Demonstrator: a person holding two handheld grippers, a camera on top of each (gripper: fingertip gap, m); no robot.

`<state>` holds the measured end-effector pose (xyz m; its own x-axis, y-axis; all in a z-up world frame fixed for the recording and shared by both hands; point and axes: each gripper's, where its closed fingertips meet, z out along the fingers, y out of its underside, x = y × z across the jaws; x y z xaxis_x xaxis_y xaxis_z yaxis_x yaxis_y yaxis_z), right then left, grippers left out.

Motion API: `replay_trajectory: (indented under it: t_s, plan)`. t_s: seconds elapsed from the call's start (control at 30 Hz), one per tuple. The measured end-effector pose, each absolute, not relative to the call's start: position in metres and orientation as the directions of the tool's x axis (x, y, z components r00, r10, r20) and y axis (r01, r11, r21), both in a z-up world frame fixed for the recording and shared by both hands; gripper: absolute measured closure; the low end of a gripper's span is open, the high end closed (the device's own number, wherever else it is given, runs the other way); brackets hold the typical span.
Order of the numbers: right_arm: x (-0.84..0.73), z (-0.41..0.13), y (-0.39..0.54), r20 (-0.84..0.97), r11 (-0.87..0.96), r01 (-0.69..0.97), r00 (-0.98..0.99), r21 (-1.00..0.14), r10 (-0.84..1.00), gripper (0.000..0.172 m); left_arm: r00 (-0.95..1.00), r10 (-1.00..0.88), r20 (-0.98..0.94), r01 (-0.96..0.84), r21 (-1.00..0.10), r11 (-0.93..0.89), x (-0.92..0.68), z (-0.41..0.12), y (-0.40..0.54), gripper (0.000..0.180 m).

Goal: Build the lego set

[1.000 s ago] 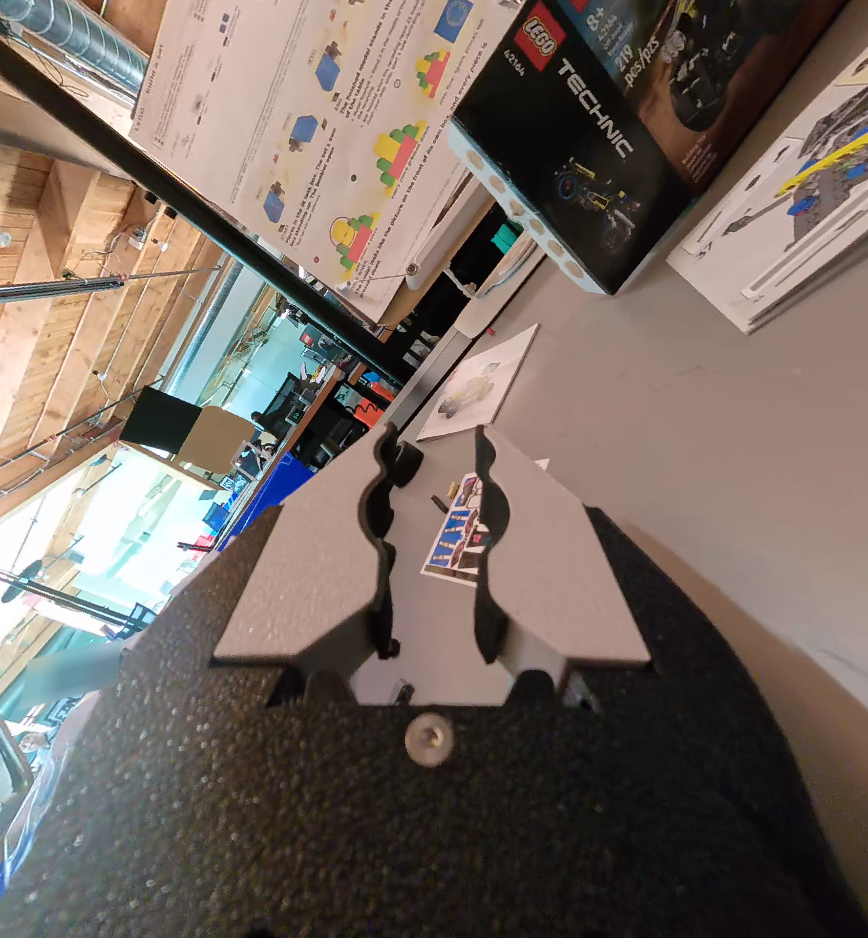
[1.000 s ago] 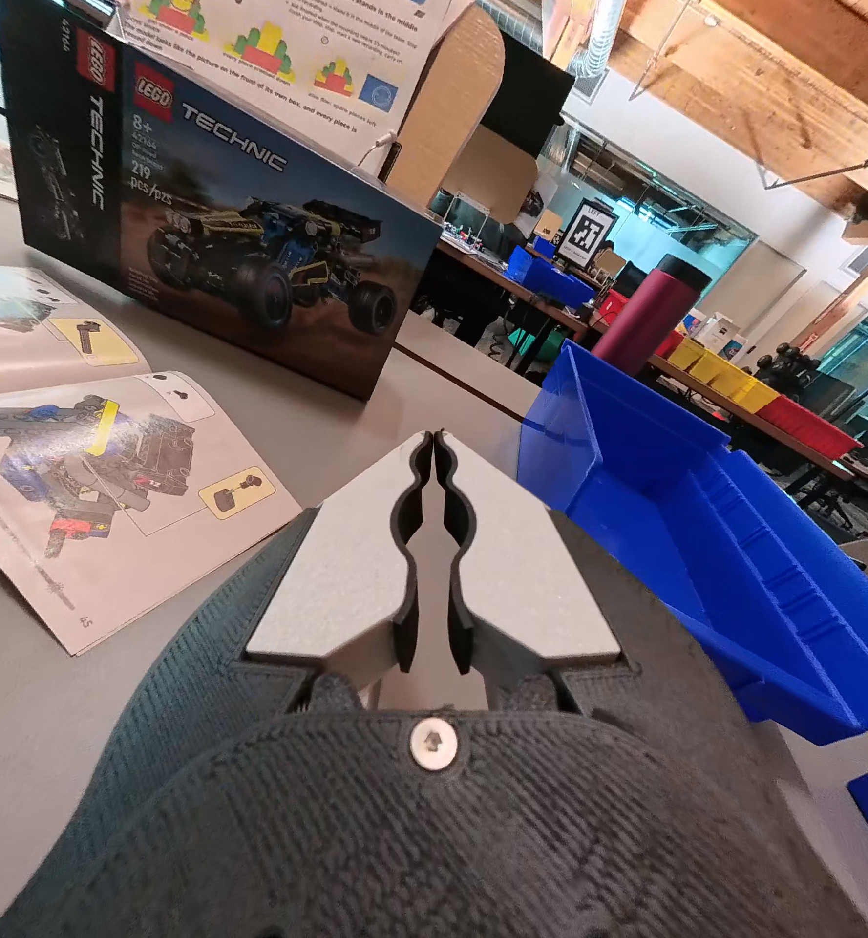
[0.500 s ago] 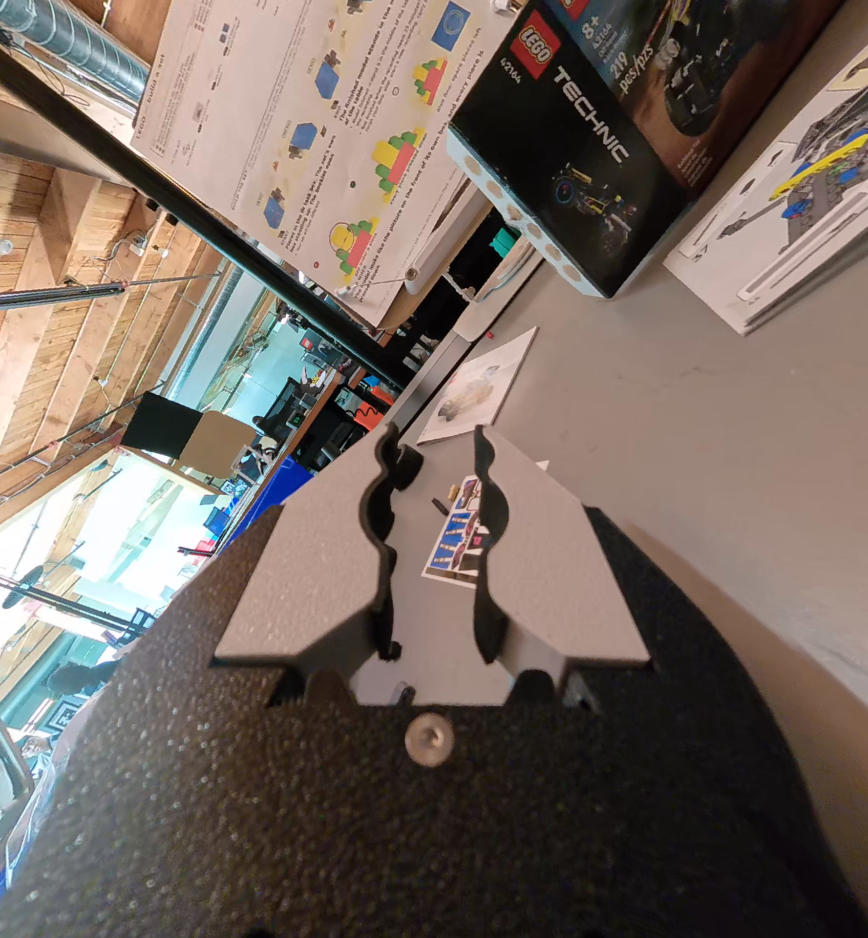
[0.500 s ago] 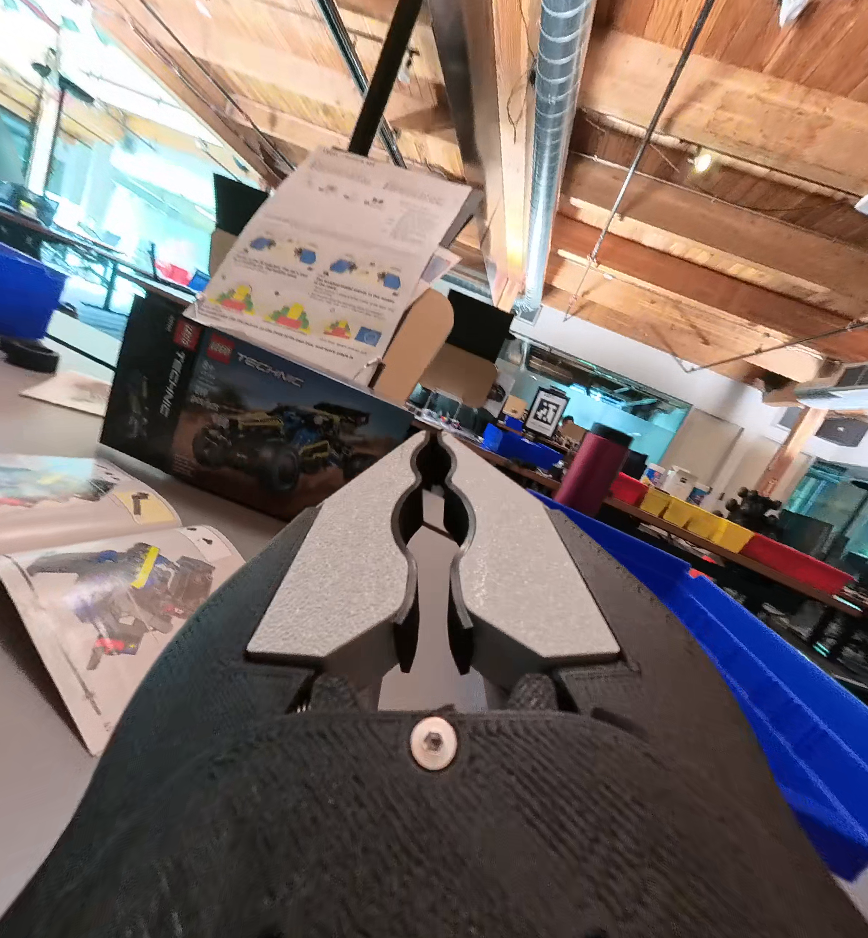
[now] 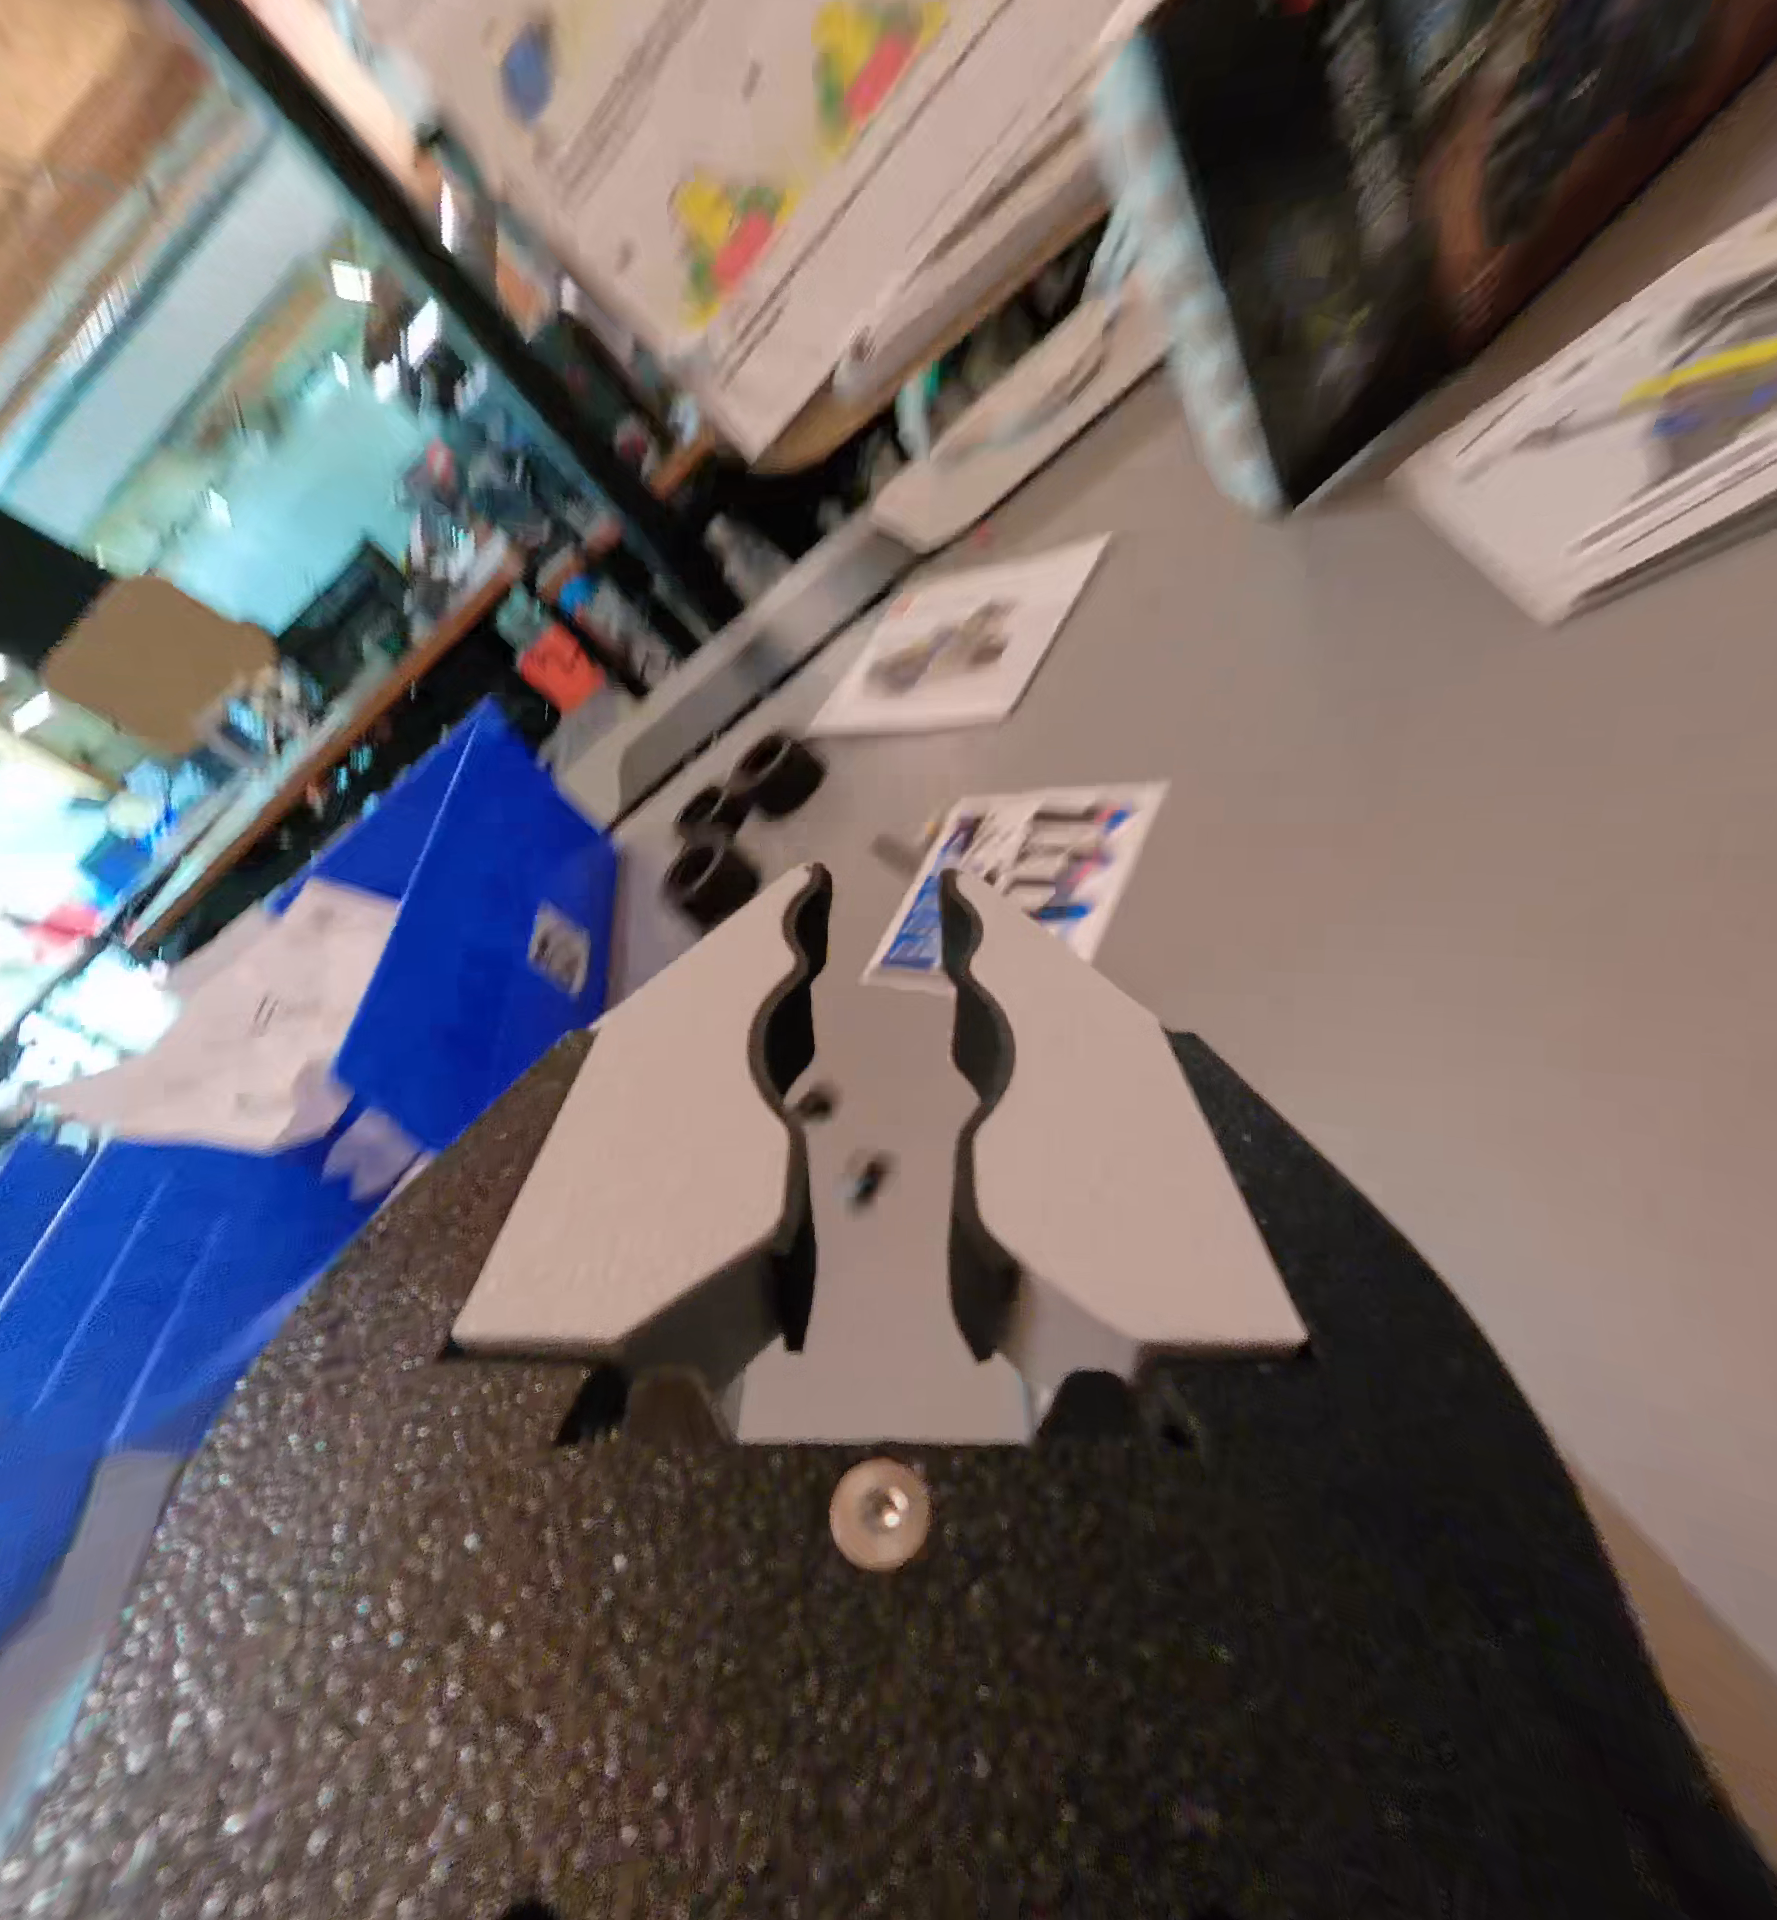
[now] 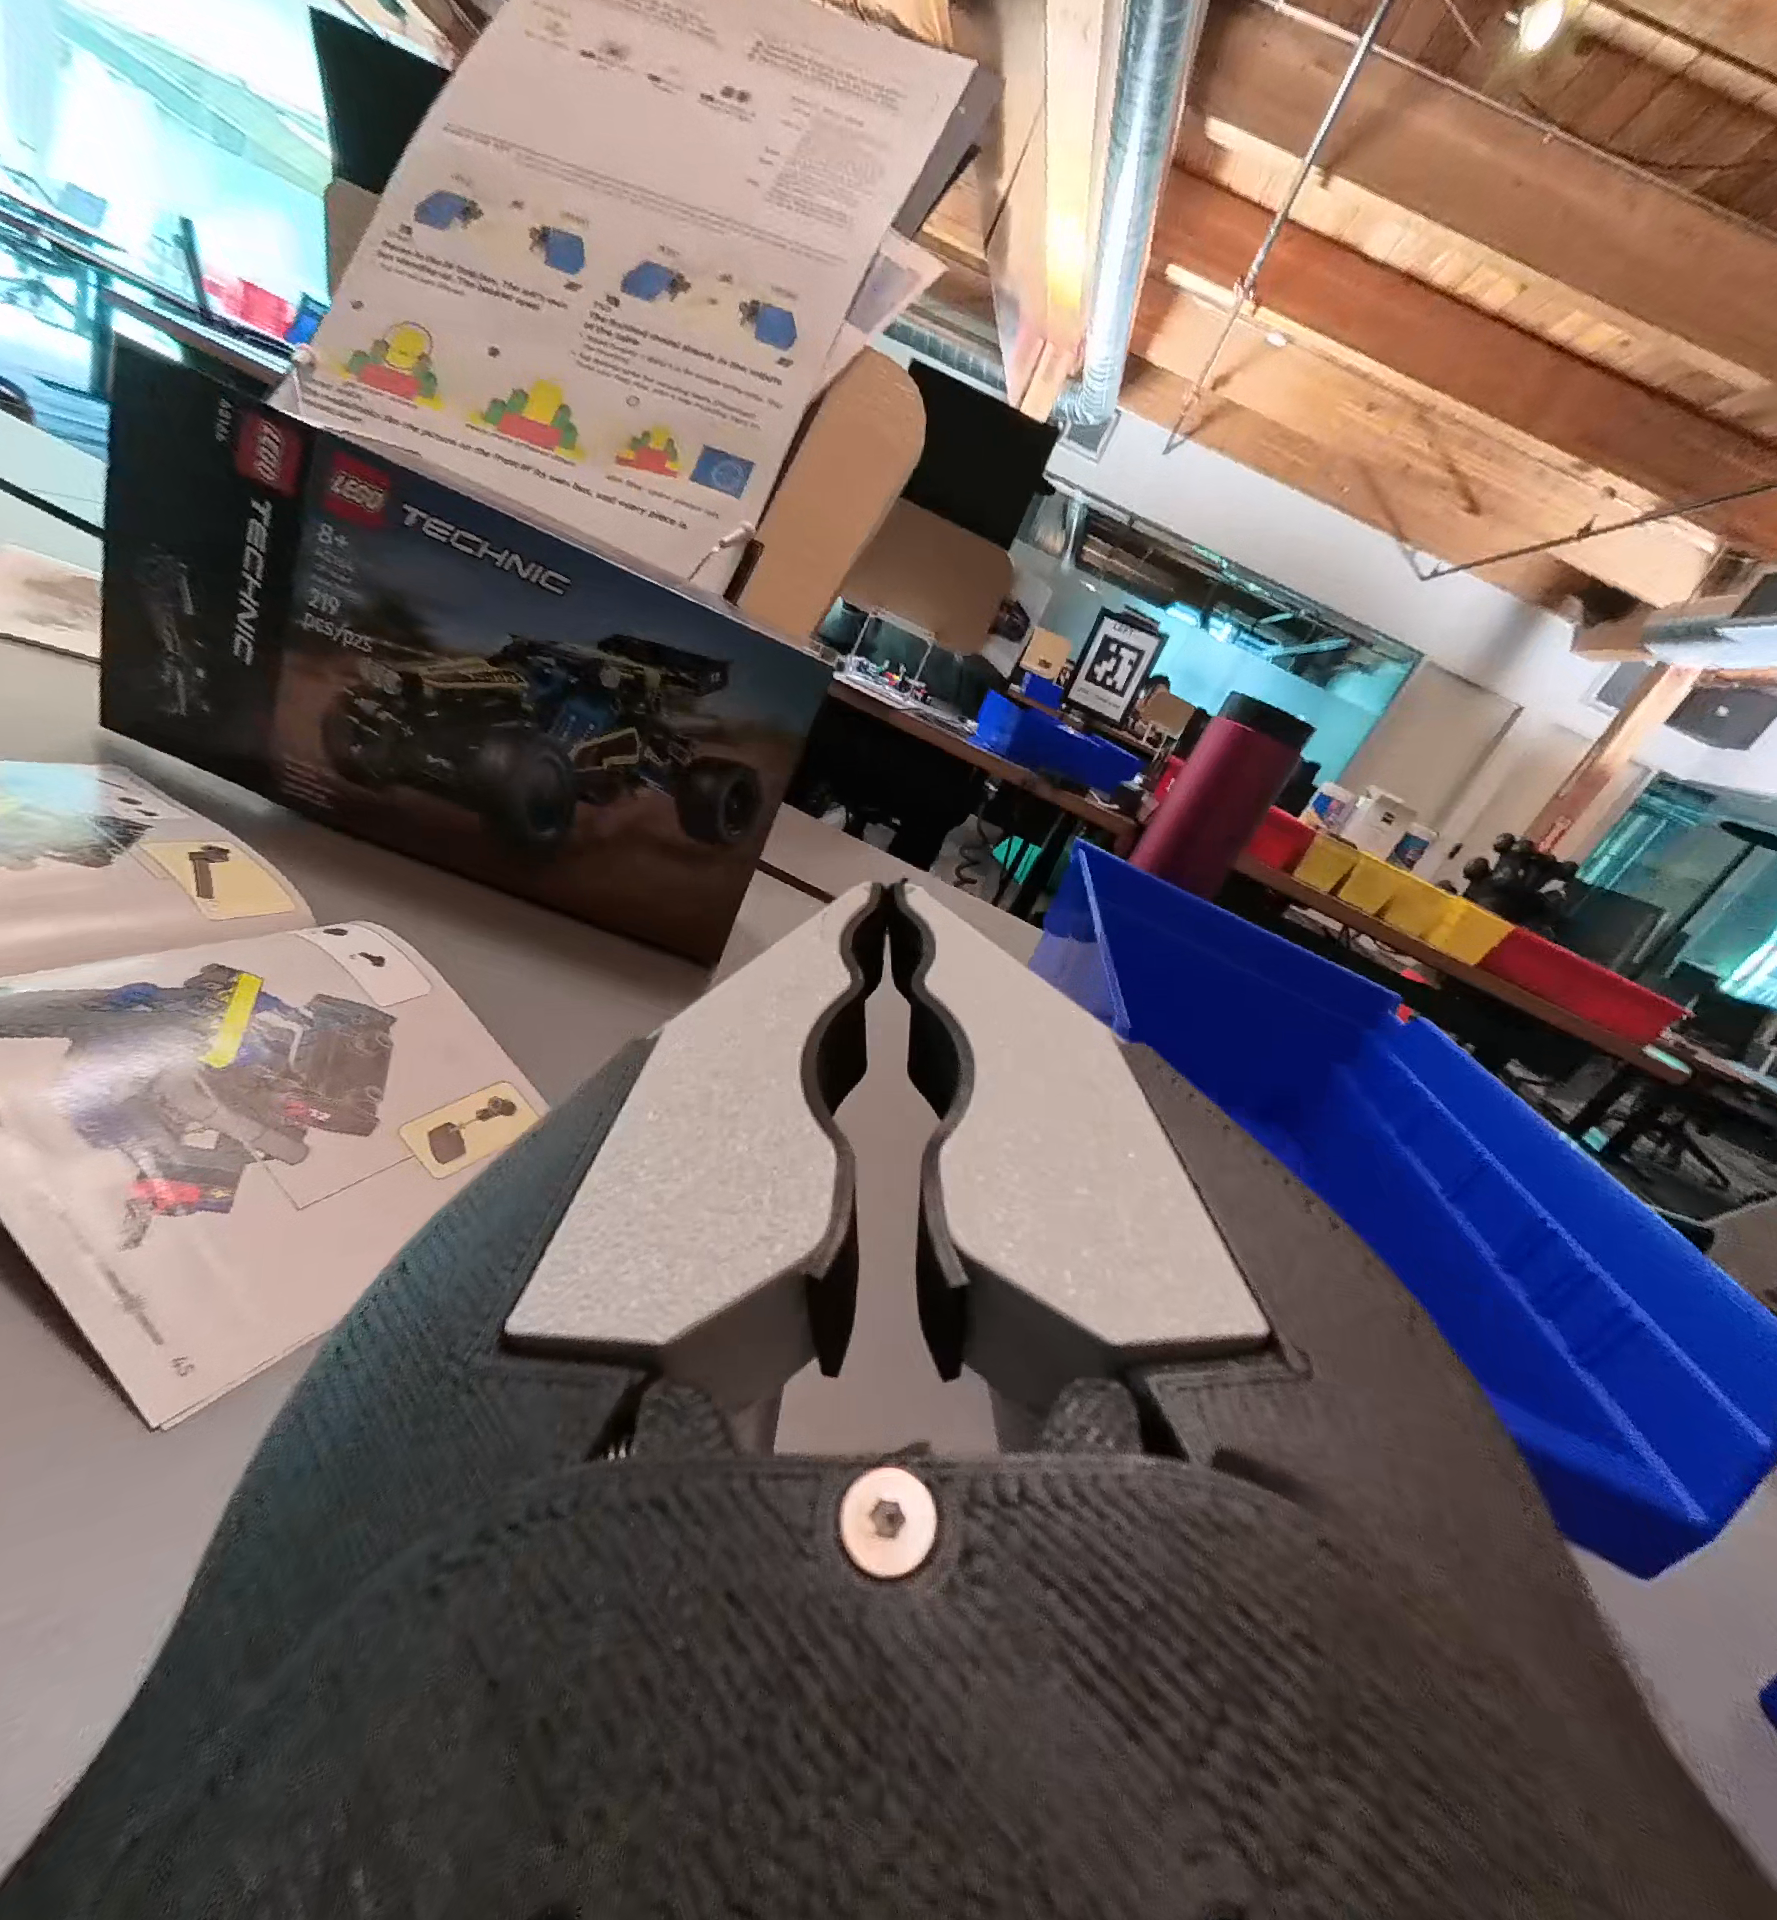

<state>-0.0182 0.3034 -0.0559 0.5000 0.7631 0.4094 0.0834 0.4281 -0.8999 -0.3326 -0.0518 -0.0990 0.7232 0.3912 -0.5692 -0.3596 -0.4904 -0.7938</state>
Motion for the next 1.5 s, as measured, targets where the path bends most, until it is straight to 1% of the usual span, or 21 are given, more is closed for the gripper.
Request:
replay_trajectory:
  t_s: [0.07,0.13,0.2,0.27,0.4,0.43,0.47,0.53,0.63,0.7,0.77,0.9,1.0,1.07,1.13,1.27,1.37,1.43,1.5]
  plan:
    - [-0.019,-0.06,0.306,0.377,0.389,0.084,0.495,-0.917,0.783,0.172,0.716,0.43,-0.549,-0.255,-0.78,-0.572,-0.37,-0.099,-0.09,0.162]
    - [-0.018,-0.062,0.31,0.354,0.365,0.082,0.504,-0.928,0.788,0.172,0.761,0.451,-0.467,-0.118,-0.783,-0.611,-0.398,-0.105,-0.123,0.16]
    - [-0.02,-0.065,0.31,0.329,0.338,0.072,0.487,-0.938,0.809,0.172,0.874,0.359,-0.327,-0.022,-0.766,-0.642,-0.4,-0.125,-0.133,0.155]
    - [-0.023,-0.069,0.309,0.303,0.303,0.077,0.465,-0.95,0.832,0.172,0.937,0.26,-0.234,0.001,-0.742,-0.67,-0.392,-0.144,-0.128,0.151]
    - [-0.026,-0.069,0.304,0.33,0.332,0.073,0.438,-0.94,0.836,0.172,0.972,0.136,-0.193,-0.022,-0.649,-0.76,-0.386,-0.182,-0.109,0.151]
    - [-0.028,-0.07,0.301,0.339,0.339,0.077,0.426,-0.937,0.839,0.172,0.974,0.133,-0.182,-0.023,-0.668,-0.744,-0.385,-0.182,-0.101,0.155]
    - [-0.029,-0.071,0.299,0.348,0.345,0.084,0.411,-0.935,0.843,0.172,0.982,0.115,-0.152,-0.02,-0.685,-0.728,-0.382,-0.182,-0.094,0.154]
    - [-0.032,-0.073,0.295,0.375,0.367,0.098,0.39,-0.925,0.841,0.172,0.988,0.119,-0.102,0.019,-0.677,-0.736,-0.38,-0.185,-0.089,0.176]
    - [-0.035,-0.075,0.292,0.418,0.402,0.125,0.376,-0.907,0.827,0.172,0.992,0.122,-0.034,0.072,-0.648,-0.758,-0.365,-0.185,-0.084,0.176]
    - [-0.037,-0.078,0.291,0.439,0.414,0.151,0.365,-0.898,0.821,0.172,0.998,0.055,0.018,0.053,-0.67,-0.74,-0.33,-0.177,-0.066,0.176]
    - [-0.04,-0.08,0.289,0.455,0.424,0.166,0.351,-0.891,0.819,0.172,0.996,-0.071,0.045,-0.02,-0.697,-0.717,-0.279,-0.173,-0.043,0.176]
    - [-0.041,-0.081,0.29,0.472,0.433,0.187,0.359,-0.882,0.805,0.172,0.973,-0.225,-0.058,-0.197,-0.722,-0.664,-0.208,-0.173,-0.004,0.176]
    - [-0.04,-0.083,0.291,0.478,0.434,0.199,0.363,-0.878,0.8,0.172,0.956,-0.29,-0.048,-0.229,-0.742,-0.63,-0.175,-0.173,0.016,0.176]
    - [-0.039,-0.081,0.291,0.475,0.435,0.191,0.374,-0.88,0.797,0.172,0.958,-0.281,-0.051,-0.231,-0.717,-0.657,-0.173,-0.183,0.021,0.175]
    - [-0.039,-0.08,0.291,0.463,0.426,0.181,0.37,-0.886,0.806,0.172,0.962,-0.271,-0.044,-0.216,-0.73,-0.649,-0.172,-0.185,0.024,0.174]
    - [-0.037,-0.08,0.294,0.452,0.414,0.181,0.383,-0.892,0.806,0.172,0.969,-0.245,-0.037,-0.193,-0.733,-0.652,-0.179,-0.184,0.021,0.16]
    - [-0.037,-0.08,0.294,0.455,0.417,0.182,0.381,-0.891,0.805,0.172,0.973,-0.226,-0.048,-0.181,-0.765,-0.619,-0.192,-0.168,0.012,0.151]
    - [-0.037,-0.081,0.294,0.456,0.417,0.186,0.38,-0.89,0.805,0.172,0.984,-0.146,-0.105,-0.173,-0.769,-0.615,-0.228,-0.152,-0.003,0.151]
    - [-0.037,-0.08,0.294,0.455,0.418,0.18,0.382,-0.89,0.804,0.172,0.977,0.025,-0.213,-0.145,-0.742,-0.655,-0.294,-0.139,-0.029,0.152]
